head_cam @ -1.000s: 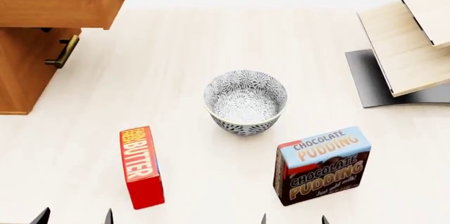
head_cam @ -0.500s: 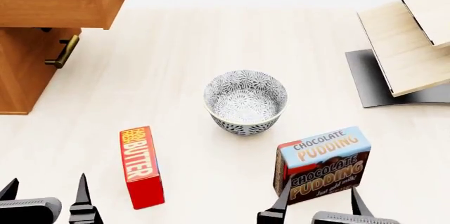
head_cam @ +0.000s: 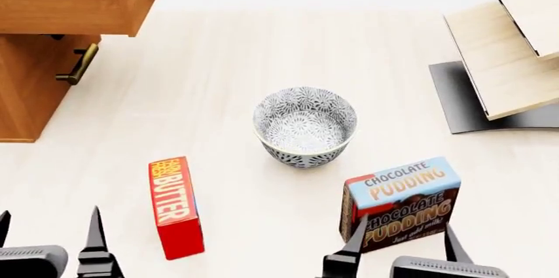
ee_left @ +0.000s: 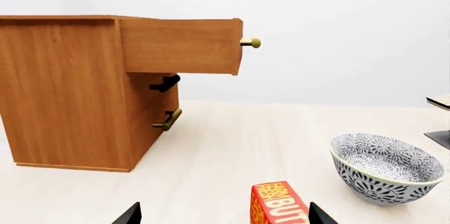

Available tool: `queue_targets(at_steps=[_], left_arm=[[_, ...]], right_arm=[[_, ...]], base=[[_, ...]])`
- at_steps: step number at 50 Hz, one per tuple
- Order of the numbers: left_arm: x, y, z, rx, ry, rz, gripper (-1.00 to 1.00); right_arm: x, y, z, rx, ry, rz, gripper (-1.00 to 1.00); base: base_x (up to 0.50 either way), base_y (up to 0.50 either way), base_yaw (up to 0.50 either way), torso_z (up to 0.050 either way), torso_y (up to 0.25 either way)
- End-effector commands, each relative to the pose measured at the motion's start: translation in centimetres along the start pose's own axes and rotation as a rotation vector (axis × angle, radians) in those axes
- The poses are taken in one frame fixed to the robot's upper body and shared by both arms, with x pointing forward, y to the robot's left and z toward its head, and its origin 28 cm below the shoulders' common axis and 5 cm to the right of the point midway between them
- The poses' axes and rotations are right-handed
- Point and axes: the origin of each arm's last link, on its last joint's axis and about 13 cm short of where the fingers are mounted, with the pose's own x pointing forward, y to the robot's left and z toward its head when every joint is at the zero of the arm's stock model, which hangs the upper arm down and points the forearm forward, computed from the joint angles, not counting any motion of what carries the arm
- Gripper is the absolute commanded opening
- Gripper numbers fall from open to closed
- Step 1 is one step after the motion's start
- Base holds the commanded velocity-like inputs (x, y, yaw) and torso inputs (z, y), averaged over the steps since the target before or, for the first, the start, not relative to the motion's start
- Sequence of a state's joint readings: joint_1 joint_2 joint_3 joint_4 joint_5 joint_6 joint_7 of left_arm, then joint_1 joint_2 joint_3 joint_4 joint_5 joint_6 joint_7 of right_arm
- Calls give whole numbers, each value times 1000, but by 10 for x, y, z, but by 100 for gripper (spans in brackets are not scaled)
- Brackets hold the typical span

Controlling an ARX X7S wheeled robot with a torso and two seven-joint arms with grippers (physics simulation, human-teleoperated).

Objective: Close the top drawer of the cabinet.

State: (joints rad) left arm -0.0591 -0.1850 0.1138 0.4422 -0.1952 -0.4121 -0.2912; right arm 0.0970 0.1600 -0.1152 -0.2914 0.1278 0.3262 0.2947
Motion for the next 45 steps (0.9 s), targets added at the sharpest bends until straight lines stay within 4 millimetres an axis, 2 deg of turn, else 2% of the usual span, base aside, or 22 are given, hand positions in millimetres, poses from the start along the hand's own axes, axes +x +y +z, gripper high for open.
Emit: queue_targets(at_steps=[1,16,34,45], left_arm=[[-7,1,12,9,-39,1,100],[-16,1,20,15,-72,-3,100],[-11,-1,15,17,-57,-4,100],[-11,-1,13,19,-53,-4,100]], right_arm=[[-3,-1,7,-8,-26,-10,100],[-13,-4,19,-11,-69,-10,100],[-9,-2,13,-15,-52,-11,100],[-7,-1,11,-20,-47,-11,100]], base=[[0,0,0,0,0],[0,0,0,0,0],[23,-6,0,0,0],[180,-198,0,0,0]])
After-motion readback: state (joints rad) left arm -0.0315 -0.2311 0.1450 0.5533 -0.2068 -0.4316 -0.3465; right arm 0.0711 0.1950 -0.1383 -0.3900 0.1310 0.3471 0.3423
